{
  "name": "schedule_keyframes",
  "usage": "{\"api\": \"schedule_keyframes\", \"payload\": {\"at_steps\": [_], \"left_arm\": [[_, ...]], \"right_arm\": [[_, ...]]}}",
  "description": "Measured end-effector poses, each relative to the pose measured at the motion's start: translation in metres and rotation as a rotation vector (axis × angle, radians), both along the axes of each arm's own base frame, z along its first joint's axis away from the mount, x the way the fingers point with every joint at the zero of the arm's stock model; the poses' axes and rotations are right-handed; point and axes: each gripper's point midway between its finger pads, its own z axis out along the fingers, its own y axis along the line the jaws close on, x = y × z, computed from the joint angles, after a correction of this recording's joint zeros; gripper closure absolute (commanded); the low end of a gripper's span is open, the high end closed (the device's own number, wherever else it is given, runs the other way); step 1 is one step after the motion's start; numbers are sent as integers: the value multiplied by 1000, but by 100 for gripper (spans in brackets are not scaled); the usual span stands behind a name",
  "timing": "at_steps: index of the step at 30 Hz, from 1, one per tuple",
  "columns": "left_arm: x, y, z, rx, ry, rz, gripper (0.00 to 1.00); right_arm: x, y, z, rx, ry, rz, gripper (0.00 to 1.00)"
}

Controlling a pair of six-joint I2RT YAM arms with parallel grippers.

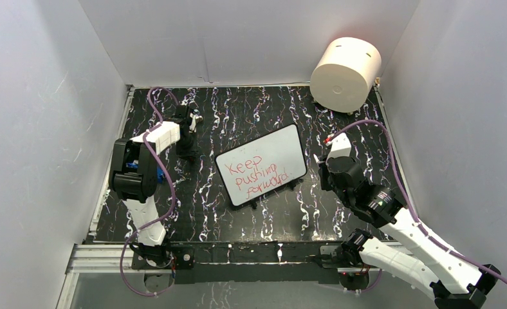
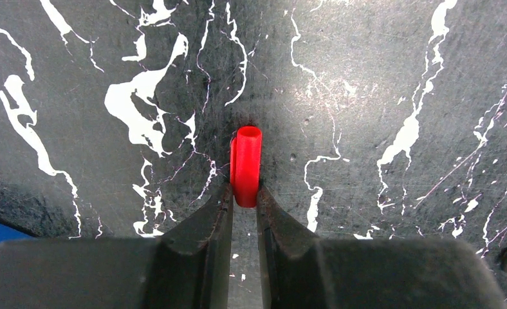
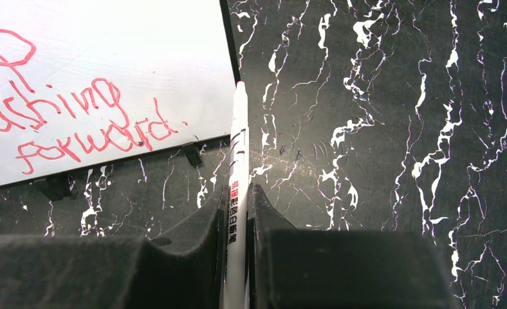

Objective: Write a sentence on the whiteboard
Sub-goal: Pick up the pen cap from the center of the board.

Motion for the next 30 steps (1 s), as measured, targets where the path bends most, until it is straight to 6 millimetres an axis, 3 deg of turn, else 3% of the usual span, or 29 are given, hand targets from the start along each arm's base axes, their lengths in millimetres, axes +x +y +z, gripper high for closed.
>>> {"api": "schedule_keyframes", "payload": {"at_steps": [2, 23, 30], "left_arm": [[0, 0, 0, 5, -1, -7, 100], [-15, 5, 5, 18, -15, -72, 100], [-18, 5, 20, 12, -66, -89, 100]], "right_arm": [[0, 0, 0, 0, 0, 0, 100], [-1, 2, 0, 4, 3, 10, 100], [-3, 5, -1, 5, 9, 39, 100]]}}
